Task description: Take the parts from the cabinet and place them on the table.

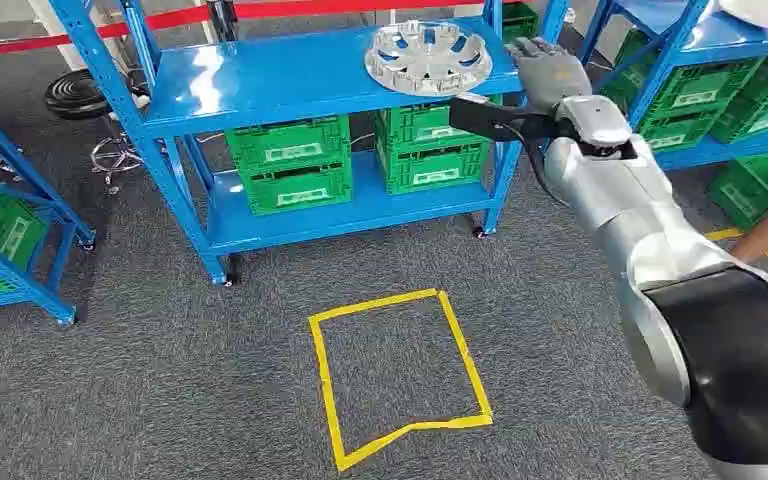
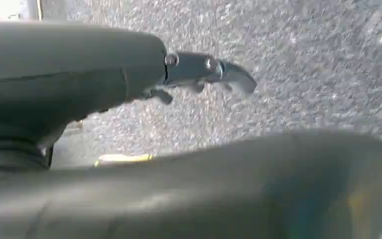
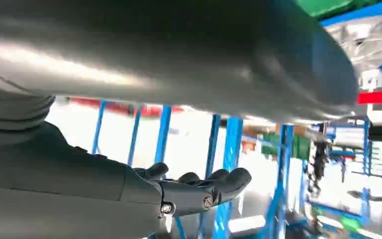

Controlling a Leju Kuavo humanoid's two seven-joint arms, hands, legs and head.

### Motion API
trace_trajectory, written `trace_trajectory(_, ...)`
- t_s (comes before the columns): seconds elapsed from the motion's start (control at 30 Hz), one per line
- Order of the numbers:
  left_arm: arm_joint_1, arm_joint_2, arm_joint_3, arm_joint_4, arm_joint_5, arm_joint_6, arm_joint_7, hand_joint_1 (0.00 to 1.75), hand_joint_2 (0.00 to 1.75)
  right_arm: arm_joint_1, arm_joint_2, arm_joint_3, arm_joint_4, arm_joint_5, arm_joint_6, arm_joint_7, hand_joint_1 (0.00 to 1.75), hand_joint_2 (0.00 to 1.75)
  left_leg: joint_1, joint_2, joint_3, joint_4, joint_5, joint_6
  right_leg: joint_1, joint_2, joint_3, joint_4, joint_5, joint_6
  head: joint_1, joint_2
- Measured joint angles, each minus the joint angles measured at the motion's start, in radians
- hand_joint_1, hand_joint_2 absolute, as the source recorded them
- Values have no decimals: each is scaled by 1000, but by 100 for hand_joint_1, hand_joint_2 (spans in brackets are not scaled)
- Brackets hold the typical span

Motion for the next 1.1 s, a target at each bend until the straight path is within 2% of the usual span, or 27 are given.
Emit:
trace_trajectory(0.1,-9,-1,2,1,-13,-2,24,0,0,-17,-12,77,0,-12,3,0,0,0,0,1,0,0,0,0,0,1,0,0,1,0,0,0)
trace_trajectory(0.27,-12,-2,15,2,-22,-16,59,0,0,-29,-22,159,0,-43,3,0,0,0,0,1,0,0,0,0,0,1,0,0,1,0,0,0)
trace_trajectory(0.43,-13,-2,18,3,-23,-16,63,0,0,-33,-27,195,0,-46,3,0,0,0,0,1,0,0,0,0,0,1,0,0,1,0,0,0)
trace_trajectory(0.53,-15,-2,18,3,-36,-27,89,0,0,-33,-30,204,0,-71,3,-2,0,0,0,1,0,0,0,0,0,1,0,0,1,0,0,0)
trace_trajectory(0.7,-29,-2,18,3,-39,-36,82,0,0,-30,-47,230,0,-123,2,-1,0,0,-5,1,-5,8,-2,4,-6,1,-2,-2,4,5,0,0)
trace_trajectory(0.77,-35,-2,18,3,-39,-36,81,0,0,-26,-55,241,0,-132,-4,3,0,0,-8,2,-6,9,-3,8,-8,3,-3,-4,6,9,0,0)
trace_trajectory(0.8,-39,-2,18,3,-40,-36,81,0,0,-24,-59,246,0,-137,-8,3,0,0,-9,4,-7,6,-6,14,-9,5,-2,-10,6,15,0,0)
trace_trajectory(0.83,-41,-2,18,3,-41,-36,81,0,0,-19,-67,249,1,-142,-14,3,0,0,-4,4,-14,-4,-9,25,-5,6,-6,19,24,22,0,0)
trace_trajectory(0.87,-41,-2,18,3,-42,-36,83,0,0,-16,-72,252,1,-148,-19,3,0,0,-3,5,-2,-9,-13,36,-6,5,-9,25,27,24,-1,0)
trace_trajectory(0.93,-36,-2,18,3,-43,-36,86,0,0,-14,-82,256,0,-158,-33,-1,0,0,1,10,19,-14,-14,44,-7,-11,-47,77,4,29,5,0)
trace_trajectory(0.97,-36,-2,18,3,-45,-36,86,0,0,-15,-84,260,0,-161,-41,0,0,0,1,13,21,-13,-17,45,-7,-12,-85,134,-20,34,7,0)
trace_trajectory(1.0,-35,-2,18,3,-45,-36,87,0,0,-11,-88,263,0,-162,-46,0,0,0,0,15,23,-13,-22,43,-7,-13,-135,209,-48,32,6,0)
trace_trajectory(1.03,-32,-2,18,3,-45,-36,87,0,0,-1,-94,268,0,-165,-51,0,0,0,1,18,27,-12,-26,40,-7,-13,-186,277,-63,29,7,0)
trace_trajectory(1.07,-29,-2,18,3,-45,-36,87,0,0,12,-100,272,0,-170,-55,-2,0,0,2,18,34,-11,-34,38,-9,-13,-218,306,-55,30,6,0)
trace_trajectory(1.1,-25,-2,18,3,-46,-36,87,0,0,25,-110,274,0,-173,-59,-2,0,0,4,19,44,-11,-42,35,-11,-15,-224,286,-25,31,7,0)
